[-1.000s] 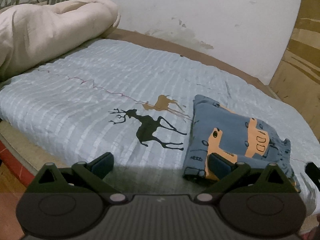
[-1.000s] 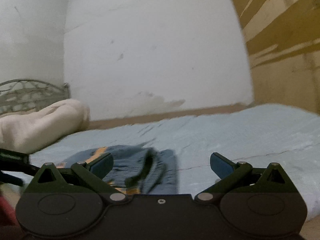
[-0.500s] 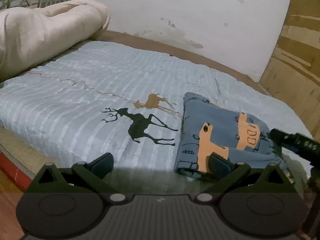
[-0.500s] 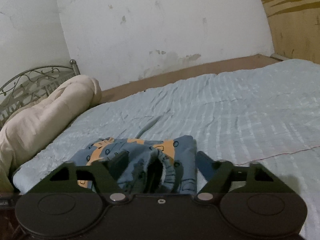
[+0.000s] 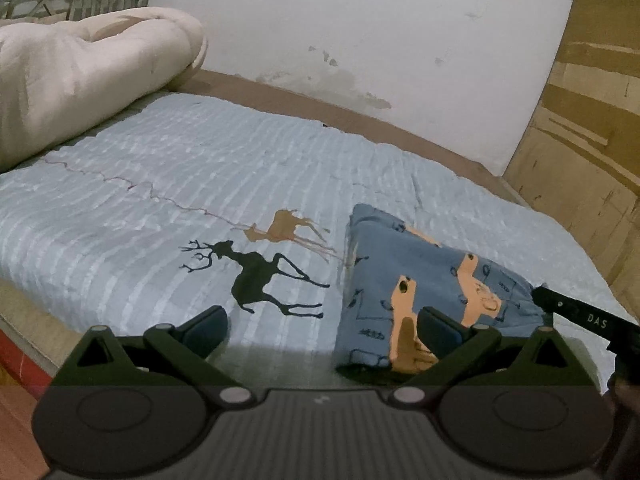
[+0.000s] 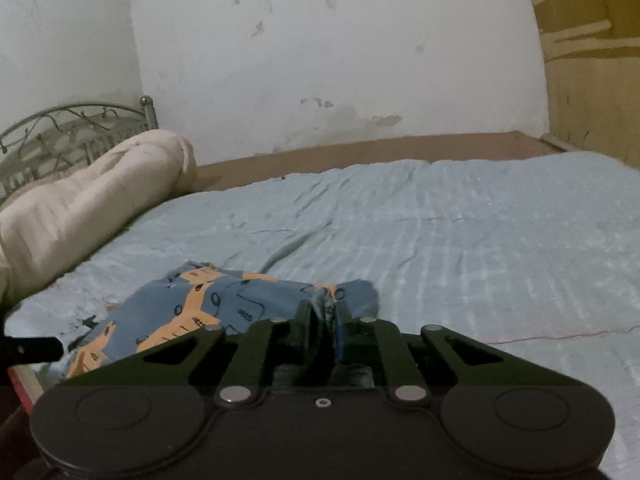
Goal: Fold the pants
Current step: 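Grasp the folded end of the pants with the right gripper, then fold the held end over the pants with the right gripper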
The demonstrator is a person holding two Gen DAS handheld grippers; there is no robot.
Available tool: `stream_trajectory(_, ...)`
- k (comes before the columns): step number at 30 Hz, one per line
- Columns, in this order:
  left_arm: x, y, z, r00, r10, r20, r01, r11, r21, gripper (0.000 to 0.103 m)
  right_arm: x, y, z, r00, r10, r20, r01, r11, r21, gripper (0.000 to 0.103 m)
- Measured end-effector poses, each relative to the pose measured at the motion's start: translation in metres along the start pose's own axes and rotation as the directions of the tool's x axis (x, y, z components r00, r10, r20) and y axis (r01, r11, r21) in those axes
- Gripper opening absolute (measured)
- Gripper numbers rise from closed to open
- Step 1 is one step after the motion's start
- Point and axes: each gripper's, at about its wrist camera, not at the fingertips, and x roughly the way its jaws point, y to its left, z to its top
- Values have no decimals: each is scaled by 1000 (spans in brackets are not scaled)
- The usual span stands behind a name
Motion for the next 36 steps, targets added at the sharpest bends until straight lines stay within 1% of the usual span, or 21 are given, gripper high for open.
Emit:
stream_trajectory(3, 7, 0, -3, 999, 19, -38, -19, 1000, 9, 102, 5, -4, -5, 1000, -17, -22, 18, 1000, 22, 12)
stream_trajectory(5, 11, 1, -6, 998, 29, -54, -28, 999, 24, 102, 6, -6, -8, 1000, -15, -27, 16, 998, 60, 16)
stream_trajectory(7, 11, 0, -7, 998, 29, -52, -27, 999, 37, 102, 0, -7, -10, 1000, -13, -15, 14, 996, 93, 29)
stream_trajectory(8, 11, 1, -7, 998, 28, -52, -26, 999, 37, 102, -6, -7, -11, 1000, -10, -4, 11, 993, 115, 33)
stream_trajectory(9, 11, 1, -7, 998, 27, -52, -25, 999, 35, 102, -11, -7, -12, 1000, -4, 7, 3, 991, 133, 45)
stream_trajectory(10, 11, 1, -7, 998, 25, -52, -24, 999, 33, 102, -19, -7, -14, 1000, 5, 21, -8, 988, 156, 59)
stream_trajectory(12, 11, 2, -8, 998, 21, -51, -19, 999, 38, 102, -34, -5, -20, 998, 41, 43, -49, 979, 197, 71)
stream_trajectory(13, 10, 2, -9, 998, 21, -51, -18, 999, 42, 102, -41, -4, -24, 997, 59, 47, -68, 975, 212, 71)
stream_trajectory(17, 9, 2, -12, 998, 27, -53, -24, 998, 57, 102, -55, 5, -38, 991, 129, 29, -132, 950, 284, 71)
stream_trajectory(20, 6, 2, -12, 998, 25, -58, -22, 999, 49, 102, -51, 7, -46, 989, 150, -17, -135, 932, 337, 72)
stream_trajectory(22, 4, 3, -12, 998, 25, -60, -22, 999, 47, 102, -48, 8, -48, 987, 157, -27, -137, 924, 357, 72)
stream_trajectory(26, 5, 2, -11, 997, 38, -65, -36, 998, 44, 102, -47, 5, -47, 987, 158, -24, -133, 895, 426, 71)
stream_trajectory(27, 4, 1, -10, 997, 43, -66, -40, 998, 44, 102, -46, 5, -46, 989, 147, -25, -121, 891, 437, 63)
stream_trajectory(28, 4, 0, -9, 997, 46, -68, -43, 998, 44, 102, -45, 4, -46, 991, 128, -29, -102, 893, 439, 48)
stream_trajectory(29, 3, -1, -8, 996, 45, -72, -42, 998, 44, 102, -45, 4, -45, 994, 99, -39, -73, 897, 436, 39)
stream_trajectory(31, 0, -4, -4, 997, 39, -70, -36, 998, 44, 102, -47, 2, -46, 996, 87, -37, -61, 893, 445, 29)
stream_trajectory(33, -4, -6, -1, 998, 36, -54, -34, 998, 51, 102, -55, 5, -44, 998, 54, -19, -42, 911, 410, 21)
stream_trajectory(34, -5, -7, 1, 998, 35, -50, -32, 998, 55, 102, -59, 7, -43, 999, 35, -6, -30, 920, 390, 21)
stream_trajectory(36, -4, -9, 2, 998, 33, -50, -30, 998, 61, 102, -66, 10, -41, 1000, 20, 11, -23, 931, 364, 20)
